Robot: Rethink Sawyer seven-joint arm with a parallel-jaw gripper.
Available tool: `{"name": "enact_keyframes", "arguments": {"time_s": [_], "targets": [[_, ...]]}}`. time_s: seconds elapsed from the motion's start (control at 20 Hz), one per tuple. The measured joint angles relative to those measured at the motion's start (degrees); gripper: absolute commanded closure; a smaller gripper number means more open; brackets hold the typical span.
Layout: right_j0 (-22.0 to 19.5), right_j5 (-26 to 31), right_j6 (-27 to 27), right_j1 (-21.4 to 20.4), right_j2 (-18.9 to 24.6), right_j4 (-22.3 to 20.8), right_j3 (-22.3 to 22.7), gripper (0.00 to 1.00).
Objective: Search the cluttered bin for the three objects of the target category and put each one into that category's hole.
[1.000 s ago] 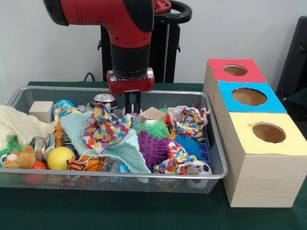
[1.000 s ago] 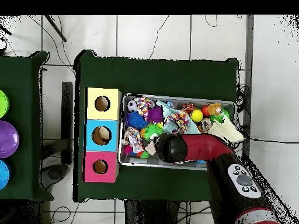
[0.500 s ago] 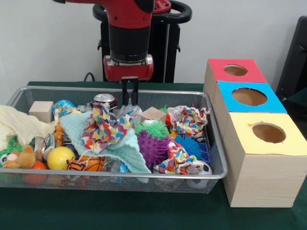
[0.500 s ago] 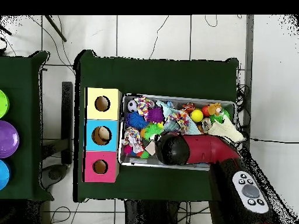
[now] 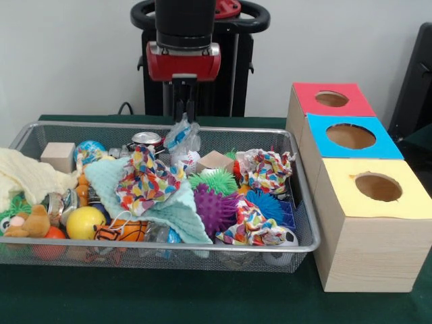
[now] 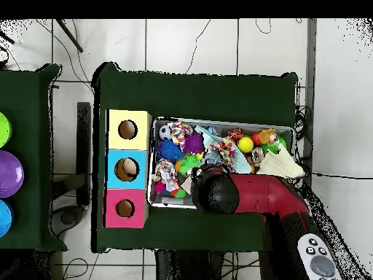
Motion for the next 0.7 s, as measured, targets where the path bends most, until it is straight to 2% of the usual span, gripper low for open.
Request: {"name": "enact_keyframes", "arguments": {"time_s": [0.4, 0.7], "targets": [[1.4, 0.5, 0.0, -4.7, 0.0, 2.1, 2.8, 1.0], [3.1, 0.5, 0.0, -5.8, 0.0, 3.1, 4.3, 1.0]]}}
